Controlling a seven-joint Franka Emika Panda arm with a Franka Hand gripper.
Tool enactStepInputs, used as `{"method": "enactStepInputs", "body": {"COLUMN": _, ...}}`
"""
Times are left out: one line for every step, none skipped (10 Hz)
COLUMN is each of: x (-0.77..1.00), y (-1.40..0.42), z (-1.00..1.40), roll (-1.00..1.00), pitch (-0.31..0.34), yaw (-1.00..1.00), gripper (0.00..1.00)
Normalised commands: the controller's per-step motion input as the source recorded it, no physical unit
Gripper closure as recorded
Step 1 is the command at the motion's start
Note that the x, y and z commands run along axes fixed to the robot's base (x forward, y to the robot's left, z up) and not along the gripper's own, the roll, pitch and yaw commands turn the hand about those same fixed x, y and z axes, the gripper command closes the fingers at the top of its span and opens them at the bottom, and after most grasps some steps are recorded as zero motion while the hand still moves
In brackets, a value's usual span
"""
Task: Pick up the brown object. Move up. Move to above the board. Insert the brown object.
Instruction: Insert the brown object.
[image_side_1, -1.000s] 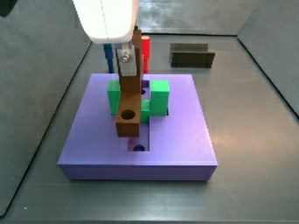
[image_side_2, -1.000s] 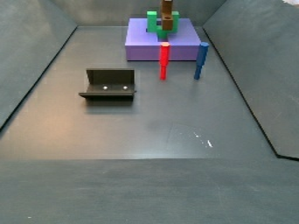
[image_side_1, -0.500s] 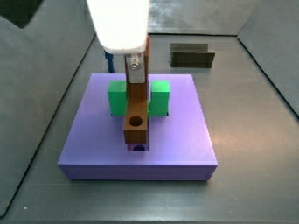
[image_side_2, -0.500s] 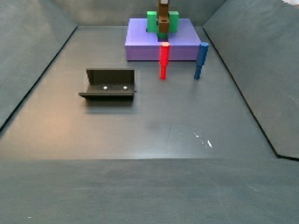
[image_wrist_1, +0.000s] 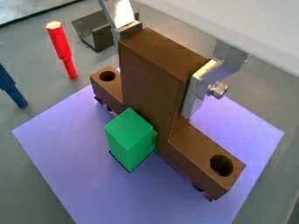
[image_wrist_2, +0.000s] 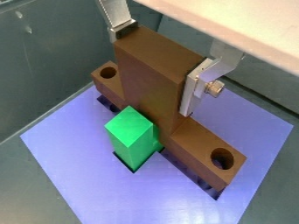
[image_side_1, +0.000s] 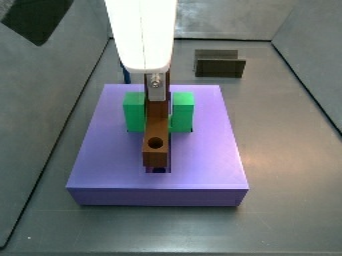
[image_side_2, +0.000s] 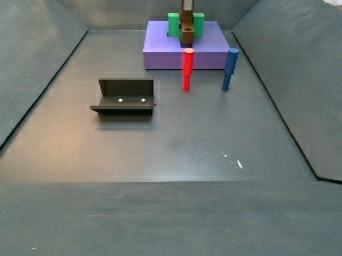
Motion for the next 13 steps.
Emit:
{"method": "enactStepInputs", "body": {"x": 0.07, "y": 0.00, "z": -0.12, "roll": 0.04, "pitch": 0.036, "yaw": 0.00, "gripper": 1.00}}
{"method": "enactStepInputs", "body": {"x": 0.05, "y": 0.00, "z": -0.13, "roll": 0.06, "pitch": 0.040, "yaw": 0.00, "gripper": 1.00}}
{"method": "enactStepInputs", "body": {"x": 0.02, "y": 0.00, "z": -0.12, "roll": 0.07, "pitch": 0.043, "yaw": 0.00, "gripper": 1.00}}
{"method": "enactStepInputs", "body": {"x": 0.03, "y": 0.00, "z": -0.14, "roll": 0.08, "pitch": 0.046, "yaw": 0.00, "gripper": 1.00}}
{"method": "enactStepInputs", "body": {"x": 0.04, "y": 0.00, "z": -0.14, "roll": 0.07, "pitch": 0.036, "yaw": 0.00, "gripper": 1.00}}
{"method": "enactStepInputs", "body": {"x": 0.07, "y": -0.02, "z": -0.14, "roll": 0.08, "pitch": 0.026, "yaw": 0.00, "gripper": 1.00}}
{"method": "enactStepInputs", "body": {"x": 0.10, "y": 0.00, "z": -0.16, "roll": 0.09, "pitch": 0.026, "yaw": 0.00, "gripper": 1.00}}
{"method": "enactStepInputs", "body": {"x": 0.14, "y": 0.00, "z": -0.14, "roll": 0.08, "pitch": 0.027, "yaw": 0.00, "gripper": 1.00}}
{"method": "enactStepInputs", "body": {"x": 0.20, "y": 0.00, "z": -0.09, "roll": 0.05, "pitch": 0.030, "yaw": 0.00, "gripper": 1.00}}
{"method": "enactStepInputs", "body": {"x": 0.24, "y": 0.00, "z": -0.08, "roll": 0.04, "pitch": 0.036, "yaw": 0.00, "gripper": 1.00}}
{"method": "enactStepInputs", "body": {"x": 0.23, "y": 0.00, "z": -0.08, "roll": 0.03, "pitch": 0.034, "yaw": 0.00, "gripper": 1.00}}
{"method": "enactStepInputs", "body": {"x": 0.20, "y": 0.00, "z": -0.11, "roll": 0.03, "pitch": 0.027, "yaw": 0.00, "gripper": 1.00}}
{"method": "enactStepInputs", "body": {"x": 0.06, "y": 0.00, "z": -0.16, "roll": 0.02, "pitch": 0.000, "yaw": 0.00, "gripper": 1.00}}
